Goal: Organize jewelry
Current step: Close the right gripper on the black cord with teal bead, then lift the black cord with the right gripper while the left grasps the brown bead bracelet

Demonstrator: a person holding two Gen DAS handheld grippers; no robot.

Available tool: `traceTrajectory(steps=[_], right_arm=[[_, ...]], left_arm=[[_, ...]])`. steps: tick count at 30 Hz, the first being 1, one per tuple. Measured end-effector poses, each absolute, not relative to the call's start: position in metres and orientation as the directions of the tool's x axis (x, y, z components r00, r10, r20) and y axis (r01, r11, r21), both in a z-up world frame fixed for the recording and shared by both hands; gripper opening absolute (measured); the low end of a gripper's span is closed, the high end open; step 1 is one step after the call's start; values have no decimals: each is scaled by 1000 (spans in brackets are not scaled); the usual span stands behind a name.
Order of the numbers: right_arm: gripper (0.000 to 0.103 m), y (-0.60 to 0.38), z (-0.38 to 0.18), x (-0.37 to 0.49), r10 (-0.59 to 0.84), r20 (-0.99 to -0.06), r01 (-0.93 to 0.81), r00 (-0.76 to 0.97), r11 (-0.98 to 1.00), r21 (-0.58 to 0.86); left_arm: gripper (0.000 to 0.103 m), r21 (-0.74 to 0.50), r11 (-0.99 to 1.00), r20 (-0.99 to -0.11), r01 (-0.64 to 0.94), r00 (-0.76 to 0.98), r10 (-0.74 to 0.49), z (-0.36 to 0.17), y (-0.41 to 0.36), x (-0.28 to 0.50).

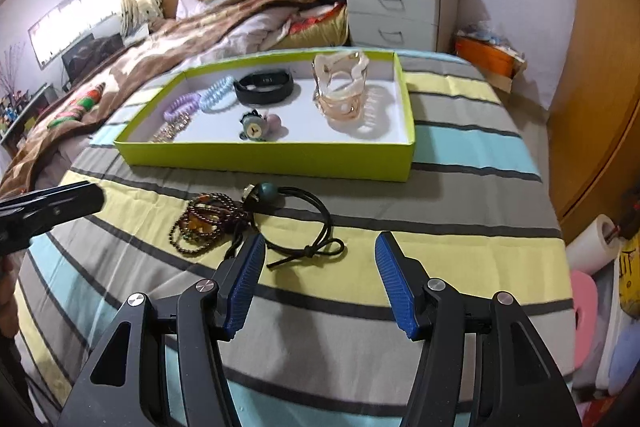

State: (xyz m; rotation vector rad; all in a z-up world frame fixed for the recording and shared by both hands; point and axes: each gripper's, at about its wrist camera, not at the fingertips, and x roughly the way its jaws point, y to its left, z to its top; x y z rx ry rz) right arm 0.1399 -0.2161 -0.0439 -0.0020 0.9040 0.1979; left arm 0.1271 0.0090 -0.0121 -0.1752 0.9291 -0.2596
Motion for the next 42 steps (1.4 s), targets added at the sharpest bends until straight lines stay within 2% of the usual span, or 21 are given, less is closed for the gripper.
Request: traceTrajectory(steps=[8, 9, 13, 19, 28, 34, 40, 42], right_arm=[[56, -208, -46, 145, 146, -791, -180, 594, 983, 46], [52, -208, -45, 144, 152, -790, -187, 594, 981, 48], [26, -204, -44, 139, 146, -790, -204, 595, 979, 27], [4, -205, -43, 132, 155, -788, -207, 596, 978, 35], [4, -236, -37, 121, 134, -773, -135, 620, 989, 63], [5, -244, -35, 114, 134, -779, -153, 613, 987, 49], [32, -240, -23, 108, 180, -737, -169, 652, 981, 91], [32, -234, -24, 109, 249, -735, -209, 631, 967, 149]], left_arm=[[54, -265, 954, -775, 143, 556, -299, -17, 9, 128], [54, -264, 954, -776, 143, 556, -298, -17, 9, 128], [54, -262, 954, -777, 146, 555, -298, -17, 6, 128], [54, -263, 954, -779, 146, 551, -299, -18, 4, 128], [54, -258, 954, -786, 154, 540, -300, -23, -1, 130], [54, -253, 949, -800, 190, 511, -316, -27, -16, 135], [54, -241, 947, -803, 213, 504, -318, -28, -29, 142], [54, -243, 946, -802, 213, 505, -320, -28, -29, 143]])
